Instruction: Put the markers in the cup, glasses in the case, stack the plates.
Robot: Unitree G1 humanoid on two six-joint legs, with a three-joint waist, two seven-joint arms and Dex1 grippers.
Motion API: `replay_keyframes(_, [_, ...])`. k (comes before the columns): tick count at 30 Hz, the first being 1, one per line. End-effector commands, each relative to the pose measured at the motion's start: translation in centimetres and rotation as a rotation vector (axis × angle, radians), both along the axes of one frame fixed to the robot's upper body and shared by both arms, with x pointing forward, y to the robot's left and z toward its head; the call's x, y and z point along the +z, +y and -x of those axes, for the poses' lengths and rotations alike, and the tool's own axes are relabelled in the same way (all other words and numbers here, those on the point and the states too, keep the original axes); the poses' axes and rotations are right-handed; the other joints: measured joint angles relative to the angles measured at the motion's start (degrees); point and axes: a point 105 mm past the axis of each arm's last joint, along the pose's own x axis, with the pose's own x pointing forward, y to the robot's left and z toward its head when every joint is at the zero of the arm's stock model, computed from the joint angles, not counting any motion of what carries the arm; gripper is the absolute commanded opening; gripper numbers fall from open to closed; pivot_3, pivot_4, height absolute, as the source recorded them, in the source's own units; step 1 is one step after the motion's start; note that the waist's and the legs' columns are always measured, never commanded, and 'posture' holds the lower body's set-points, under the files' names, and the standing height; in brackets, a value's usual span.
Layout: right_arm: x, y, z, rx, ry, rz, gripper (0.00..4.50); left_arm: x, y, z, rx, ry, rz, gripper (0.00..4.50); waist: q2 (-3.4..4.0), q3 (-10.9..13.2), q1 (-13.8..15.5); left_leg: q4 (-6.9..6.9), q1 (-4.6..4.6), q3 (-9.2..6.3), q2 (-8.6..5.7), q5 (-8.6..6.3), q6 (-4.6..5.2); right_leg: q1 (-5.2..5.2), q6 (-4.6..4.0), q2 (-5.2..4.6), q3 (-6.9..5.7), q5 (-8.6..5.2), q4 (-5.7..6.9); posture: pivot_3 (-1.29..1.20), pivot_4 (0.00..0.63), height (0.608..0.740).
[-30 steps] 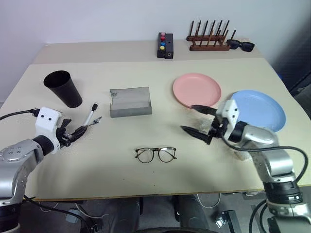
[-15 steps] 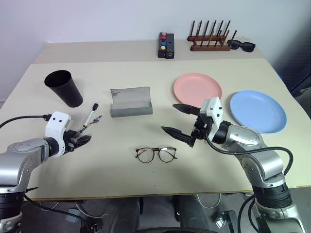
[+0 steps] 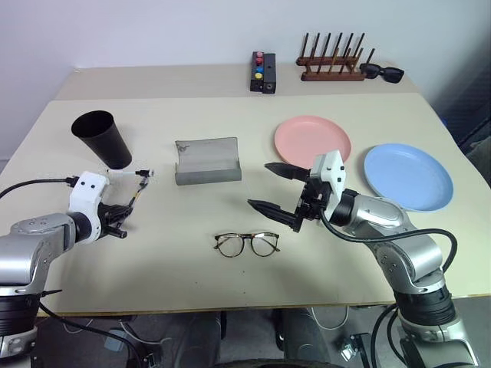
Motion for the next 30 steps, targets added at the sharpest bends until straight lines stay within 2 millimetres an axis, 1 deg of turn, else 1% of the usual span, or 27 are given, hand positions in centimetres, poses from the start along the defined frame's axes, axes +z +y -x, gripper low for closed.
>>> replay_keyframes(1, [1.3,0.7,0.5,0.045,-0.05,-0.023,4.5,0.0,-0.7,0.9,-0.032,0.004,0.019,0.03,0.0,0.0,-0.11,-0.01,0.0,0.0,0.0,0.0,0.0,-0.01,0.0,0.0,0.0,0.0,0.0,0.0,0.15,0.739])
replay_keyframes(4, [1.3,0.8,0.5,0.053,-0.051,-0.023,4.5,0.6,-0.8,1.5,-0.035,-0.025,0.036,0.03,0.0,0.0,-0.18,-0.02,0.0,0.0,0.01,0.0,0.0,-0.02,0.0,0.0,0.0,0.0,0.0,0.0,0.15,0.739])
replay_keyframes(5, [1.3,0.8,0.5,0.056,-0.05,-0.023,4.5,0.9,-0.9,1.7,-0.042,-0.05,0.048,0.03,0.0,0.0,-0.14,-0.02,0.0,0.0,0.01,0.0,0.0,-0.03,-0.01,0.0,0.0,0.0,0.0,0.0,0.15,0.739])
replay_keyframes(6, [1.3,0.8,0.5,0.059,-0.049,-0.023,4.5,1.7,-1.2,1.7,-0.061,-0.104,0.067,0.03,0.0,0.0,-0.11,-0.02,-0.01,0.0,0.01,0.0,0.0,-0.03,-0.01,0.0,0.0,0.0,0.0,0.0,0.15,0.739])
replay_keyframes(8, [1.2,0.8,0.5,0.063,-0.047,-0.023,4.5,3.6,-1.9,1.7,-0.098,-0.222,0.117,0.03,0.0,0.0,-0.02,-0.02,-0.02,0.0,0.01,0.0,0.0,-0.03,-0.01,0.0,0.0,0.0,-0.01,0.0,0.15,0.739])
replay_keyframes(10, [1.2,0.8,0.5,0.066,-0.046,-0.023,4.5,6.6,-2.5,1.6,-0.134,-0.404,0.161,0.03,-0.03,0.0,0.18,0.0,-0.04,0.0,0.01,0.0,0.0,-0.03,-0.02,-0.01,0.0,0.0,-0.02,0.0,0.15,0.739])
replay_keyframes(11, [1.2,0.8,0.4,0.067,-0.047,-0.023,4.5,8.2,-2.4,1.4,-0.13,-0.506,0.183,0.03,-0.03,0.0,0.25,0.02,-0.05,-0.03,0.01,0.0,0.0,-0.02,-0.02,-0.01,-0.01,0.0,-0.03,0.0,0.15,0.739])
replay_keyframes(13, [1.3,0.9,0.4,0.071,-0.049,-0.023,4.5,10.7,-1.2,0.7,-0.042,-0.646,0.243,0.03,-0.04,0.0,0.39,0.06,-0.05,-0.04,0.0,0.0,-0.01,0.01,-0.02,-0.02,-0.03,0.01,-0.04,0.0,0.15,0.739])
replay_keyframes(14, [1.3,0.9,0.4,0.074,-0.051,-0.024,4.5,12.0,-0.5,0.2,0.002,-0.722,0.244,0.03,-0.05,-0.01,0.39,0.08,-0.05,-0.06,0.0,0.0,-0.01,0.03,-0.02,-0.02,-0.04,0.01,-0.03,0.0,0.15,0.739])
replay_keyframes(15, [1.4,0.9,0.3,0.077,-0.054,-0.025,4.5,13.1,0.1,-0.3,0.041,-0.791,0.22,0.03,-0.07,-0.02,0.26,0.1,-0.04,-0.08,0.0,0.0,-0.01,0.05,-0.01,-0.01,-0.06,0.01,-0.02,0.0,0.15,0.739])
replay_keyframes(17, [1.5,1.0,0.1,0.08,-0.058,-0.027,4.5,14.5,1.6,-1.5,0.132,-0.876,0.161,0.03,-0.07,-0.03,0.17,0.11,0.01,-0.07,-0.02,0.0,-0.01,0.1,0.01,0.0,-0.06,0.02,-0.01,0.0,0.15,0.739])
replay_keyframes(18, [1.5,1.1,0.1,0.082,-0.06,-0.027,4.5,15.2,2.2,-2.2,0.175,-0.927,0.104,0.03,-0.07,-0.03,0.13,0.1,0.02,-0.07,-0.02,0.0,-0.01,0.11,0.01,0.0,-0.06,0.03,-0.01,0.0,0.15,0.739])
replay_keyframes(20, [1.5,1.2,-0.1,0.087,-0.064,-0.029,4.5,16.0,2.8,-3.4,0.235,-0.983,0.035,0.03,-0.07,-0.03,0.07,0.08,0.03,-0.05,-0.03,0.0,0.0,0.1,0.16,0.01,-0.06,0.11,-0.01,0.0,0.15,0.739])
replay_keyframes(21, [1.6,1.2,-0.2,0.089,-0.065,-0.03,4.5,16.2,2.9,-3.9,0.25,-0.994,0.023,0.03,-0.07,-0.03,0.05,0.09,0.03,-0.05,-0.03,0.01,0.0,0.1,0.19,0.01,-0.06,0.12,0.0,0.0,0.15,0.739])
replay_keyframes(23, [1.7,1.5,-0.3,0.098,-0.073,-0.035,4.5,16.6,2.9,-5.3,0.279,-1.041,-0.042,0.03,-0.07,-0.02,0.09,0.08,0.02,-0.04,-0.04,0.01,0.0,0.1,0.21,0.01,-0.05,0.13,-0.03,0.0,0.15,0.739])
replay_keyframes(24, [1.9,1.7,-0.3,0.103,-0.082,-0.04,4.5,16.9,3.0,-6.1,0.301,-1.064,-0.047,0.03,-0.08,-0.03,0.14,0.09,0.02,-0.04,-0.04,0.01,0.0,0.1,0.21,0.01,-0.05,0.14,-0.02,0.0,0.15,0.739])
replay_keyframes(28, [2.8,2.4,-0.7,0.111,-0.114,-0.074,4.5,16.8,3.3,-8.4,0.351,-1.098,-0.06,0.03,-0.11,-0.04,0.12,0.12,0.01,-0.05,-0.05,0.01,0.0,0.12,0.4,0.02,-0.06,0.24,-0.03,0.0,0.15,0.739])
replay_keyframes(30, [3.2,2.9,-0.8,0.118,-0.125,-0.092,4.5,16.6,3.5,-9.0,0.363,-1.107,-0.074,0.03,-0.12,-0.04,-0.17,0.12,0.01,-0.05,-0.06,0.01,0.0,0.11,0.42,0.02,-0.06,0.25,-0.03,0.0,0.15,0.739])
